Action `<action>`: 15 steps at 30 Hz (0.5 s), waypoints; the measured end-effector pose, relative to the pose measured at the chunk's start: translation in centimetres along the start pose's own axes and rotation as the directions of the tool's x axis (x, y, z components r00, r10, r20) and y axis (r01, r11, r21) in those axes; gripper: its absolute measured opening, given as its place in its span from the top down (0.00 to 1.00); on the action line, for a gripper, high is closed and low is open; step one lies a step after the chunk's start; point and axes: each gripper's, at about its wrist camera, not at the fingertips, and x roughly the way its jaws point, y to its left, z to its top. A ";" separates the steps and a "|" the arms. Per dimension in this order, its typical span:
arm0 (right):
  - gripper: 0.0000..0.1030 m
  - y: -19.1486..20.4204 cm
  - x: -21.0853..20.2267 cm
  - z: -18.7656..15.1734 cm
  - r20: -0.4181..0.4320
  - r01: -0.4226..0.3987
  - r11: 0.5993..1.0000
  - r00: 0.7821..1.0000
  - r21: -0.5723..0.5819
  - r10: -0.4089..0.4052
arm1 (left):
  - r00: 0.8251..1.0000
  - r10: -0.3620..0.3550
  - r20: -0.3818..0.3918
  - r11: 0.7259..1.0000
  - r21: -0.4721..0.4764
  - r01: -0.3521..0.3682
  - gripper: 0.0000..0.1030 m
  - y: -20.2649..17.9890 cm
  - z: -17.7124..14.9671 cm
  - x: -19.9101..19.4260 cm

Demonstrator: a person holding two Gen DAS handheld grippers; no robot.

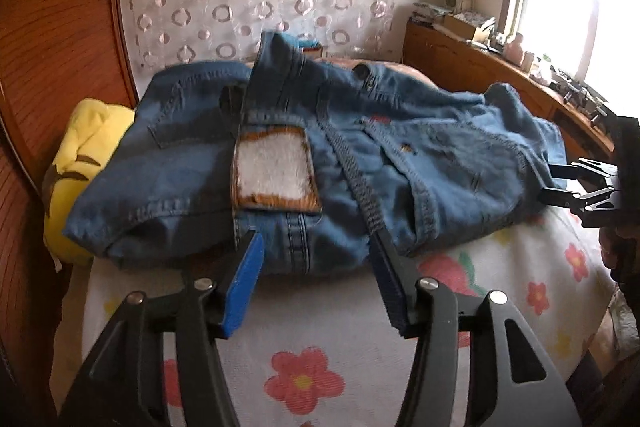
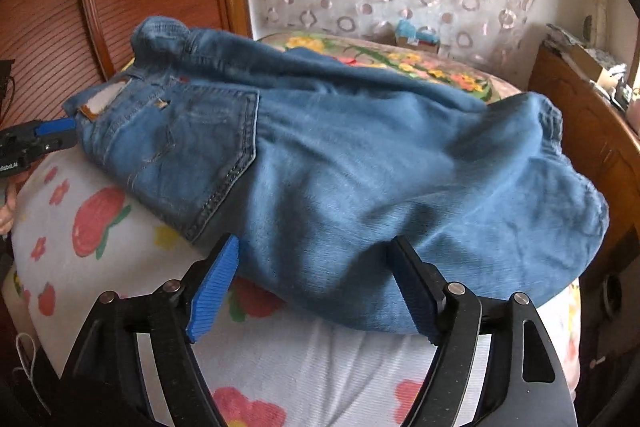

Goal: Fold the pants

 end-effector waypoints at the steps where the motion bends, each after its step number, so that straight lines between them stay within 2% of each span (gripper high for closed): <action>1: 0.22 0.1 0.2 0.0 -0.005 0.001 1.000 1.000 -0.005 -0.001 | 1.000 -0.004 -0.009 1.000 0.001 0.004 0.46 0.0 -0.1 0.3; 7: 0.20 0.4 0.8 -0.1 -0.024 0.022 0.999 0.999 -0.040 -0.023 | 0.999 0.033 -0.026 0.999 -0.024 -0.034 0.46 0.6 -0.5 1.0; 12: 0.20 0.8 1.3 0.0 -0.041 0.047 0.996 0.998 -0.077 -0.051 | 0.999 0.033 -0.027 0.999 -0.042 -0.035 0.46 1.1 -0.6 1.2; 15: 0.20 0.8 1.6 0.4 -0.050 0.055 0.995 0.997 -0.085 -0.060 | 0.997 0.069 -0.044 0.997 -0.030 -0.070 0.46 1.2 -0.7 1.7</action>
